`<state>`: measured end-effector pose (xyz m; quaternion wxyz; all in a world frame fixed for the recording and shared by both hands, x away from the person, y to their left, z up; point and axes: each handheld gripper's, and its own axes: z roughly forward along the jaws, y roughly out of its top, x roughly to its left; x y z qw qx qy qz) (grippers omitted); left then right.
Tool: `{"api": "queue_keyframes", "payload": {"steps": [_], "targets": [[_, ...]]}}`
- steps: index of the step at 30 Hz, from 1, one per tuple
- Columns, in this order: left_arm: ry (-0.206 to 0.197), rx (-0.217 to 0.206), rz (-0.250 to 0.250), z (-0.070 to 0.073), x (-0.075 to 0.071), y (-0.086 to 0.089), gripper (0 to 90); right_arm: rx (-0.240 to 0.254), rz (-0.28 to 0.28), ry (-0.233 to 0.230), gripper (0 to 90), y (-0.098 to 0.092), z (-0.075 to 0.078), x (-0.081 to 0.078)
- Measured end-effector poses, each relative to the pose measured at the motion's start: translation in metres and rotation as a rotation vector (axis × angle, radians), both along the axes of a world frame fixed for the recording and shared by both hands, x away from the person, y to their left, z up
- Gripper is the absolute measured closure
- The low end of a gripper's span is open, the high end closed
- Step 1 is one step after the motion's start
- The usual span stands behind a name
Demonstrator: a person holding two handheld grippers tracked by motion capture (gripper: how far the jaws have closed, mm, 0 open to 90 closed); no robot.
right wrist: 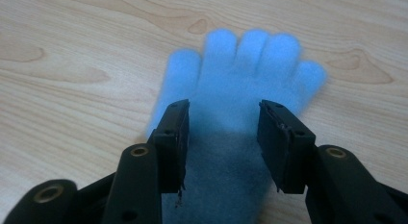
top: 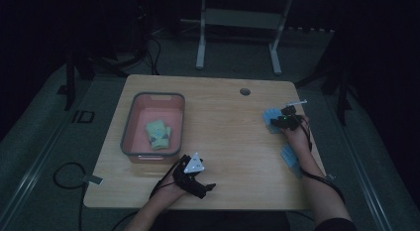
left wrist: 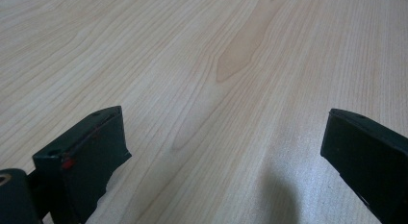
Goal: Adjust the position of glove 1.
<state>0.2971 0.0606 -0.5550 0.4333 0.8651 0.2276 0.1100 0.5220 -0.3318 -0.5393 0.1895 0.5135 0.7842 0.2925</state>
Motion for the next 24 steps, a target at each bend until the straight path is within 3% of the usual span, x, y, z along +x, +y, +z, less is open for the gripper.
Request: {"api": "queue_keyframes", "payload": {"steps": [3, 5, 7, 9, 14, 15, 24], "targets": [[-0.003, -0.003, 0.003, 0.000, -0.001, 0.000, 1.9, -0.018, -0.007, -0.015, 59.6, 0.003, -0.002, -0.002], [-0.009, 0.002, 0.004, 0.000, -0.001, 0.000, 2.0, -0.005, -0.015, -0.011, 64.7, 0.004, -0.002, -0.003], [-0.010, 0.001, 0.004, -0.001, -0.001, 0.000, 1.9, -0.001, -0.012, -0.004, 76.3, 0.005, -0.002, -0.004], [-0.010, -0.001, 0.007, -0.001, -0.001, 0.001, 2.0, -0.013, -0.016, 0.003, 81.1, 0.008, -0.001, -0.005], [-0.012, -0.004, 0.013, -0.001, 0.000, 0.001, 2.0, 0.001, -0.038, 0.029, 83.2, 0.009, 0.003, -0.005], [-0.012, -0.005, 0.015, -0.001, 0.000, 0.002, 1.9, 0.007, -0.043, 0.020, 86.8, 0.010, 0.006, -0.008], [-0.014, 0.008, 0.016, -0.002, 0.000, 0.003, 1.9, 0.057, -0.016, -0.025, 87.3, 0.022, 0.029, -0.036]]}}
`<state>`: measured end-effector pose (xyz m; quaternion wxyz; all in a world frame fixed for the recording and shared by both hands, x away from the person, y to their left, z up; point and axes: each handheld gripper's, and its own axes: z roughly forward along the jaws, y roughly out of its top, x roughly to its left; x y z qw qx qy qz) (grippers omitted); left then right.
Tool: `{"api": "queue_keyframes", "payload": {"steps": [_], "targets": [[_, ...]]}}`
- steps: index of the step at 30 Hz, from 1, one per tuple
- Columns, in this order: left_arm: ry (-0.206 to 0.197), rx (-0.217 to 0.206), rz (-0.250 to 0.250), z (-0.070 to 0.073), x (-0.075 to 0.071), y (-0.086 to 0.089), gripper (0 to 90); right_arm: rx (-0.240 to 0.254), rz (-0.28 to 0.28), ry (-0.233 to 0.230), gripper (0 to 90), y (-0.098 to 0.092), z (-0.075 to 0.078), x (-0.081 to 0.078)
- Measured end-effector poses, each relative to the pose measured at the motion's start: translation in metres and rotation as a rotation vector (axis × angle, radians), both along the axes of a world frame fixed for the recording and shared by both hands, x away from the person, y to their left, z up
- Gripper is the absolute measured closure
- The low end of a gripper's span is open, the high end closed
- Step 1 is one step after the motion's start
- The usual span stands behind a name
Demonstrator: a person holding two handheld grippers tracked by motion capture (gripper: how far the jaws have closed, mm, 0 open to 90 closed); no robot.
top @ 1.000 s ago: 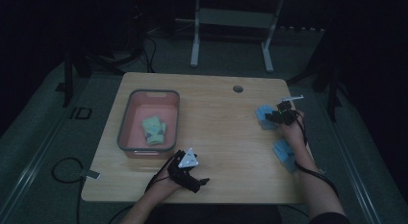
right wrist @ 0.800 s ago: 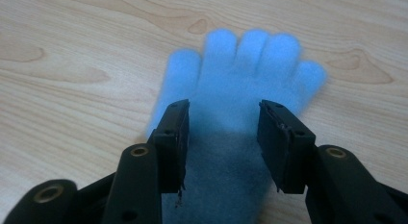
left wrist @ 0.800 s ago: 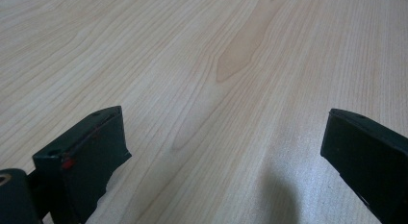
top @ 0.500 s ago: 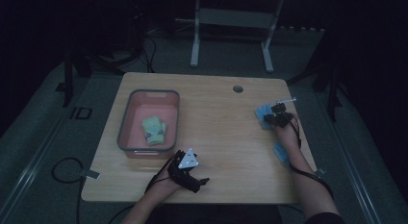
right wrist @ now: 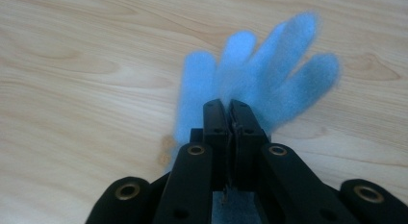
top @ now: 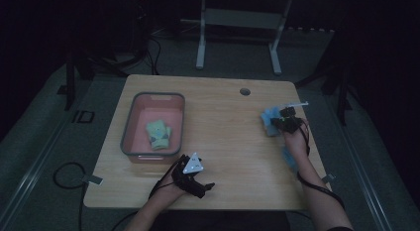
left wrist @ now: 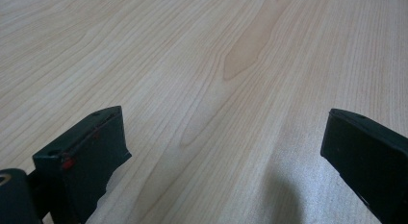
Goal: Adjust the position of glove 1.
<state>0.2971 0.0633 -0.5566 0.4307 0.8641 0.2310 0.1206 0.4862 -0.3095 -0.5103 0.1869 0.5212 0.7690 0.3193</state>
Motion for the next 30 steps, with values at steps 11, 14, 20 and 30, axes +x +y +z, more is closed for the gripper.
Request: {"api": "queue_keyframes", "payload": {"steps": [11, 14, 20, 30], "targets": [[-0.004, 0.006, 0.004, -0.001, 0.000, -0.002, 2.0, 0.081, 0.060, -0.089, 87.3, 0.045, 0.039, -0.053], [-0.003, 0.004, 0.003, -0.001, -0.001, -0.001, 2.0, 0.086, 0.065, -0.095, 87.2, 0.059, 0.039, -0.064], [0.003, 0.006, 0.000, -0.002, -0.001, -0.002, 2.0, 0.098, 0.073, -0.089, 87.2, 0.084, 0.035, -0.084], [0.004, -0.003, 0.001, -0.002, -0.001, -0.001, 1.9, 0.113, 0.077, -0.074, 87.2, 0.117, 0.022, -0.110]]}}
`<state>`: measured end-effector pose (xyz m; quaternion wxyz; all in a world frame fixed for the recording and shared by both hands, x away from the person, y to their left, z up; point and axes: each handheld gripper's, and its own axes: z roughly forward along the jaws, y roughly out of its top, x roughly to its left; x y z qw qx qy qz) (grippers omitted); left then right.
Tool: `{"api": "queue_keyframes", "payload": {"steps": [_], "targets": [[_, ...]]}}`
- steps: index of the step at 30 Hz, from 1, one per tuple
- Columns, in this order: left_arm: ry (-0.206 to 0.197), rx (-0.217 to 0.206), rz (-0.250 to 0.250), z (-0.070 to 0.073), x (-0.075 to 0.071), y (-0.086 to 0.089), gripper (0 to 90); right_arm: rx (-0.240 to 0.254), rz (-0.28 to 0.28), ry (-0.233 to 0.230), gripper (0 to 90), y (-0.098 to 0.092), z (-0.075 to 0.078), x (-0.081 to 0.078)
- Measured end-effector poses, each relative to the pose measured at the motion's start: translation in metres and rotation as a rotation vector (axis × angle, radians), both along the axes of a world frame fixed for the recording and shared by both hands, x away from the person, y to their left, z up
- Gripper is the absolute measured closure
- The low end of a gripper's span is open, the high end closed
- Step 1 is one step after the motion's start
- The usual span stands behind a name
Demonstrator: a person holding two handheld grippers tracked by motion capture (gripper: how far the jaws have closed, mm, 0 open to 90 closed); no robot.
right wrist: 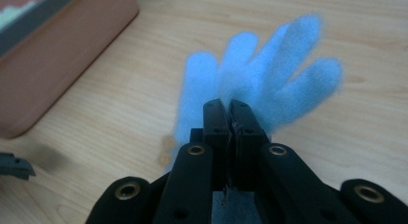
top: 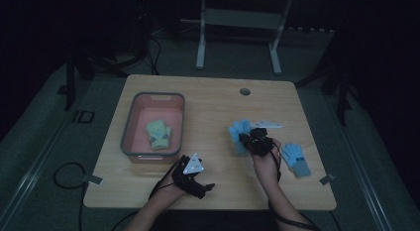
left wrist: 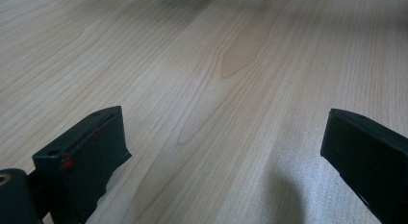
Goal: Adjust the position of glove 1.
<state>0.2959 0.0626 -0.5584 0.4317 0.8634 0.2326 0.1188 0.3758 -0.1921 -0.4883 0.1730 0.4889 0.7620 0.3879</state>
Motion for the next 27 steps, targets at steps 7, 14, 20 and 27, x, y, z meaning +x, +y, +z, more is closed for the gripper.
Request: {"api": "queue_keyframes", "payload": {"steps": [7, 14, 20, 27], "targets": [[-0.001, -0.004, 0.005, 0.000, 0.000, 0.000, 1.9, 0.006, -0.011, 0.018, 87.1, 0.009, -0.011, -0.006], [-0.003, -0.007, 0.004, 0.000, 0.000, 0.000, 1.9, 0.062, -0.043, 0.058, 87.0, 0.007, -0.025, -0.013], [-0.002, -0.004, 0.003, 0.000, 0.000, 0.000, 1.9, 0.065, -0.046, 0.063, 87.0, 0.013, -0.034, -0.015], [-0.003, 0.009, -0.003, -0.001, -0.001, -0.001, 1.9, 0.030, -0.063, 0.106, 84.1, 0.017, -0.056, -0.013]]}}
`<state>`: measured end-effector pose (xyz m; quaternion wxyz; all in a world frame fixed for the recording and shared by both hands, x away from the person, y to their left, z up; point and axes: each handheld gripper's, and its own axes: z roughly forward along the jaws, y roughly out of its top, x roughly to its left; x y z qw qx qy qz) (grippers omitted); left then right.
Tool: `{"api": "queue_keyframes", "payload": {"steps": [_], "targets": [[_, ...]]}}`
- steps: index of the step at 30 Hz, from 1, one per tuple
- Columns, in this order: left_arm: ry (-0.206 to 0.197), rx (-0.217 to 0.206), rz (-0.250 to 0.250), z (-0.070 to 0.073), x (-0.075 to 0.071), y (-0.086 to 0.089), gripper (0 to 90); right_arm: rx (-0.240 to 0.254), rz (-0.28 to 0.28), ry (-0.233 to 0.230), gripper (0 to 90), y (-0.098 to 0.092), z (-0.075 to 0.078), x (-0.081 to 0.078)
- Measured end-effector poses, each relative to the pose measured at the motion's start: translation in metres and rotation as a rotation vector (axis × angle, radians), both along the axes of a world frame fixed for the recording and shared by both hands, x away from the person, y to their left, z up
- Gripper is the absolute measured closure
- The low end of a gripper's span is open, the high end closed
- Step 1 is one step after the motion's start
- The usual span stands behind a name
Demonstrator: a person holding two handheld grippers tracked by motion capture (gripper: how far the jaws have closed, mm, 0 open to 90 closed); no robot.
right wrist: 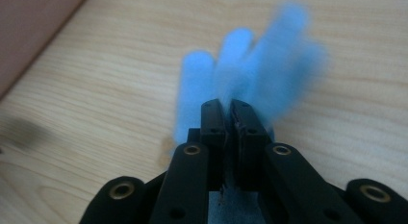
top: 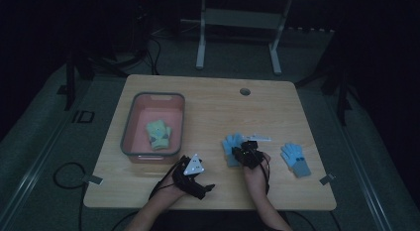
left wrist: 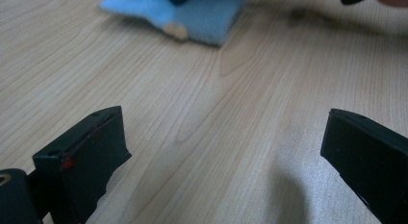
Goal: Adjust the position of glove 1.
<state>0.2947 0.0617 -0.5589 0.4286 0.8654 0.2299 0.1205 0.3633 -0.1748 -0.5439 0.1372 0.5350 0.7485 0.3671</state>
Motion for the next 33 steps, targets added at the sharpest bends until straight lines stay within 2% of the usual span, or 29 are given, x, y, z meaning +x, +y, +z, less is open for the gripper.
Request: {"api": "queue_keyframes", "payload": {"steps": [3, 4, 5, 7, 11, 14, 15, 16, 18, 21, 24, 25, 26, 27, 29, 31, 32, 33], "targets": [[-0.001, 0.000, 0.000, 0.000, 0.000, 0.000, 1.9, 0.014, -0.003, 0.002, 75.7, -0.001, -0.003, -0.001], [-0.002, 0.001, -0.001, 0.000, 0.000, 0.000, 1.9, 0.014, -0.003, 0.002, 75.7, -0.001, -0.003, -0.001], [-0.003, 0.004, -0.002, 0.000, 0.000, 0.000, 1.9, 0.018, -0.004, -0.009, 70.7, -0.002, 0.000, -0.002], [-0.003, 0.003, -0.002, 0.000, 0.000, 0.000, 1.9, 0.016, -0.002, -0.014, 70.3, -0.003, 0.002, -0.003], [-0.001, 0.001, -0.004, 0.000, 0.000, 0.000, 2.0, -0.028, 0.002, -0.049, 66.1, -0.011, 0.013, -0.006], [-0.004, 0.001, -0.005, 0.000, 0.000, 0.001, 2.0, -0.044, 0.021, -0.057, 65.8, -0.017, 0.017, -0.005], [-0.007, 0.001, -0.004, 0.000, 0.000, 0.001, 1.9, -0.056, 0.026, -0.073, 65.4, -0.025, 0.022, -0.004], [-0.010, 0.003, -0.005, 0.000, 0.000, 0.001, 1.9, -0.056, 0.026, -0.073, 65.4, -0.025, 0.022, -0.004], [-0.010, 0.000, -0.001, 0.000, 0.000, 0.001, 2.0, -0.055, 0.026, -0.075, 65.7, -0.042, 0.027, -0.001], [-0.006, -0.006, 0.001, 0.000, 0.000, 0.001, 1.9, -0.077, 0.031, -0.085, 65.7, -0.053, 0.030, 0.000], [-0.008, -0.001, -0.002, 0.000, 0.000, 0.002, 2.0, -0.097, 0.031, -0.110, 65.8, -0.075, 0.033, 0.000], [-0.007, 0.001, -0.004, 0.000, 0.000, 0.002, 2.0, -0.097, 0.031, -0.110, 65.8, -0.075, 0.033, 0.000], [-0.007, 0.001, -0.006, 0.000, 0.000, 0.002, 1.9, -0.116, 0.028, -0.120, 65.7, -0.086, 0.034, 0.001], [-0.007, 0.002, -0.009, 0.000, 0.001, 0.002, 1.9, -0.116, 0.028, -0.120, 65.7, -0.086, 0.034, 0.001], [-0.004, -0.002, -0.008, 0.000, 0.001, 0.002, 1.9, -0.138, 0.026, -0.132, 65.5, -0.097, 0.036, 0.000], [0.000, -0.004, -0.006, 0.000, 0.001, 0.002, 1.9, -0.127, 0.033, -0.135, 65.3, -0.111, 0.037, -0.001], [-0.001, -0.001, -0.007, 0.000, 0.001, 0.002, 2.0, -0.140, 0.037, -0.149, 64.7, -0.123, 0.039, -0.003], [-0.001, -0.001, -0.007, 0.000, 0.001, 0.002, 2.0, -0.140, 0.037, -0.149, 64.7, -0.123, 0.039, -0.003]]}}
